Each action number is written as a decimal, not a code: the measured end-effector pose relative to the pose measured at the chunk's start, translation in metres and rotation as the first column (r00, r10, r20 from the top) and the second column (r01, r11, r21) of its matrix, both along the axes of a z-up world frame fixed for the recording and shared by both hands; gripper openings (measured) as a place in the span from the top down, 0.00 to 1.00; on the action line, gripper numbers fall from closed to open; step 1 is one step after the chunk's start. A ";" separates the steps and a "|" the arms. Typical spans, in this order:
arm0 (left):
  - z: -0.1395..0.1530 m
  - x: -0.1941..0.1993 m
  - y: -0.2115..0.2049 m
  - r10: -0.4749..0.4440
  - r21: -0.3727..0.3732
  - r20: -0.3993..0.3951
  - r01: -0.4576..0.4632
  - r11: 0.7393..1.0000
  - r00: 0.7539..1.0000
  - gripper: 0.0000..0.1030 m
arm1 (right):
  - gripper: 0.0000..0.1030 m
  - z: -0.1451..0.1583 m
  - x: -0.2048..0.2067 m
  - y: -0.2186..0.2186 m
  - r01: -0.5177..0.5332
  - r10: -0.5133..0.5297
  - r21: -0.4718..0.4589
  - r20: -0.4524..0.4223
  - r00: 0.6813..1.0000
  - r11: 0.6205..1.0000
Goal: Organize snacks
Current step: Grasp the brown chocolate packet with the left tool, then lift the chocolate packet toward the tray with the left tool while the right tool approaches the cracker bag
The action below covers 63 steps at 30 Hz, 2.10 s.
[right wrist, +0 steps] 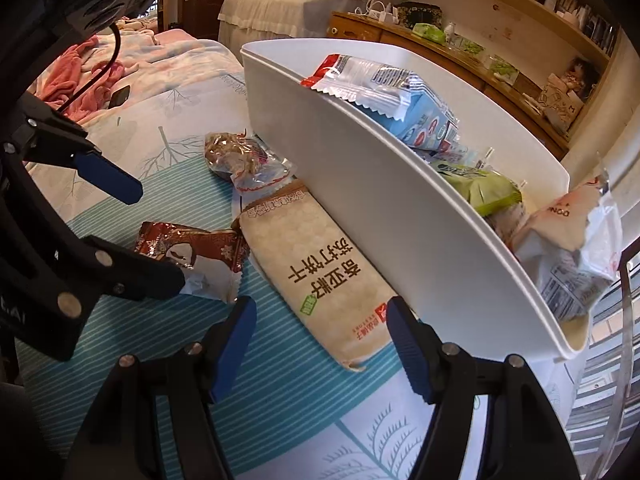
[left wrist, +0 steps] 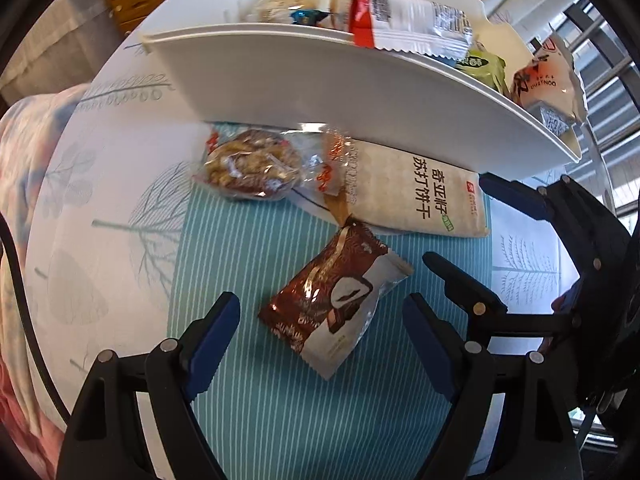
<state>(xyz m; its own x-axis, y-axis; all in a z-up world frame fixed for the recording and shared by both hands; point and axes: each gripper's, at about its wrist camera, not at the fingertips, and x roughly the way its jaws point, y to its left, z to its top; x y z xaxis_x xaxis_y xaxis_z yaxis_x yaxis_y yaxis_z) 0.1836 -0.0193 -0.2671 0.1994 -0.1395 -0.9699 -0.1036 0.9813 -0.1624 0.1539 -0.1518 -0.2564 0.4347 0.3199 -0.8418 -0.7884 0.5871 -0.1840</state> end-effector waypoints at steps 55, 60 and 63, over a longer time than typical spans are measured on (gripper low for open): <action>0.003 -0.063 0.064 0.308 -0.006 0.109 -0.309 0.951 0.945 0.64 | 0.10 -0.017 0.022 0.050 0.073 -0.085 -0.100 -0.122 0.989 0.992; 0.023 -0.074 0.061 0.331 -0.006 0.123 -0.332 0.943 0.936 0.64 | 0.16 -0.014 0.023 0.054 0.068 -0.086 -0.139 -0.133 0.987 0.988; 0.033 -0.076 0.062 0.344 0.000 0.131 -0.347 0.938 0.930 0.64 | 0.30 -0.011 0.024 0.052 0.077 -0.097 -0.161 -0.123 0.988 0.984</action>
<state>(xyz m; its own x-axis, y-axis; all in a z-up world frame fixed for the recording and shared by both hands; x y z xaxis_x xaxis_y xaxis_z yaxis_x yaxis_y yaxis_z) 0.1073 0.0427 -0.2339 0.3534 -0.0181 -0.9353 -0.4169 0.8920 -0.1747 0.1774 -0.0999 -0.2673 0.3389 0.1465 -0.9293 -0.7585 0.6269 -0.1778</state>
